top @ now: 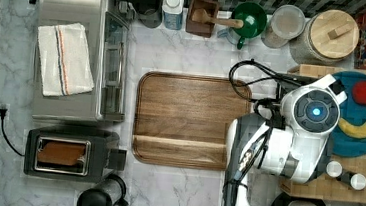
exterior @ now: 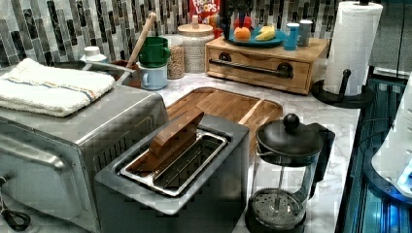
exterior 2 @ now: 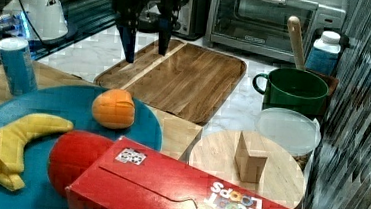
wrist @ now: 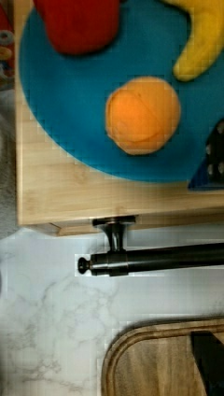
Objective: Open the drawer.
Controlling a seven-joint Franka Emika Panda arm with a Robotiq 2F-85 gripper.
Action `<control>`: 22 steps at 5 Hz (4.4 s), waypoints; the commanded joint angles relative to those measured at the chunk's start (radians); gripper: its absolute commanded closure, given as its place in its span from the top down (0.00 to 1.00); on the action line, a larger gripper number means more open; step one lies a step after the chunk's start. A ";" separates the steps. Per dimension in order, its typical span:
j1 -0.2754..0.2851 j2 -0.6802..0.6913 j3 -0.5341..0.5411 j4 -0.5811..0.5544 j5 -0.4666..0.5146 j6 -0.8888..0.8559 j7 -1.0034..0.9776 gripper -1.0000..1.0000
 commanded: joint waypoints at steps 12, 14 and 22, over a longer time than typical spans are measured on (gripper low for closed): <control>0.046 0.206 0.070 -0.143 0.097 0.467 -0.016 1.00; 0.045 0.153 0.144 -0.139 0.140 0.297 0.004 1.00; 0.194 0.050 0.290 -0.234 0.172 0.213 0.378 1.00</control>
